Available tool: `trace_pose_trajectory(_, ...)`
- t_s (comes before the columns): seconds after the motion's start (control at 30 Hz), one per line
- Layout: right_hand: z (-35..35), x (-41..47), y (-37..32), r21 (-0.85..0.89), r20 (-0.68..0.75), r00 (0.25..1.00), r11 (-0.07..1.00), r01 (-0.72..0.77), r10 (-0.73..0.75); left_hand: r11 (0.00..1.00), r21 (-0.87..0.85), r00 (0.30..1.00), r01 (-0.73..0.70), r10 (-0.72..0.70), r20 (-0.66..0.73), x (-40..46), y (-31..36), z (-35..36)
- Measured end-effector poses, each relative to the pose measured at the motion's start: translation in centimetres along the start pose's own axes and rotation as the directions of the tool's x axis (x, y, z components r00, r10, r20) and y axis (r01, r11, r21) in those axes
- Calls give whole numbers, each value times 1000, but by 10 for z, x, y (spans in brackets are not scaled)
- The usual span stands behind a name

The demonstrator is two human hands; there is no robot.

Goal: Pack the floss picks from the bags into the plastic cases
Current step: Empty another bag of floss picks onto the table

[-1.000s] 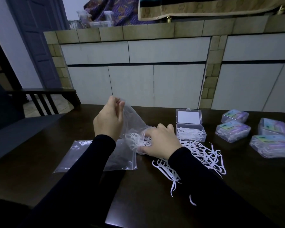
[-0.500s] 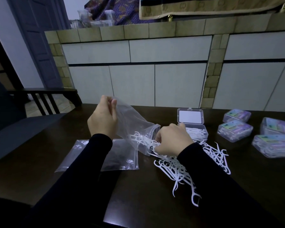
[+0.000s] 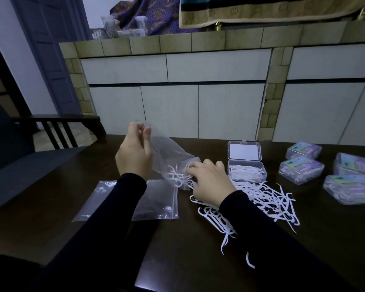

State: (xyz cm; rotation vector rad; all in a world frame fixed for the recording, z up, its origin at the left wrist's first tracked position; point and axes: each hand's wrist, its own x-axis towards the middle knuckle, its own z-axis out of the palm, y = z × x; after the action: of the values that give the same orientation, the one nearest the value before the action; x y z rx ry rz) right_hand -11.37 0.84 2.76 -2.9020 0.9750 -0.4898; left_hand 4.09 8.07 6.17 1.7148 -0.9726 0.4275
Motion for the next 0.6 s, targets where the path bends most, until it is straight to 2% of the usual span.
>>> trace_pose_trajectory(0.07,3,1,0,14,-45,999,1000,-10,11,1000,-15,1000,6,-6,13,0,-1,1)
trace_pose_trajectory(0.2,5,1,0,3,52,997,999,-51,51,999,-14,998,31,-30,51,-4,-3,4)
trace_pose_trajectory(0.37,1,4,-2,-61,51,998,998,-27,30,997,38,997,71,-72,38,-4,-6,5)
trace_pose_trajectory(0.5,-5,2,0,-100,-41,999,995,-19,15,994,51,995,96,-97,11,-3,-10,5)
trace_pose_trajectory(0.6,-9,3,7,-87,-74,990,988,-126,120,994,37,995,102,-102,-2,-2,-12,5)
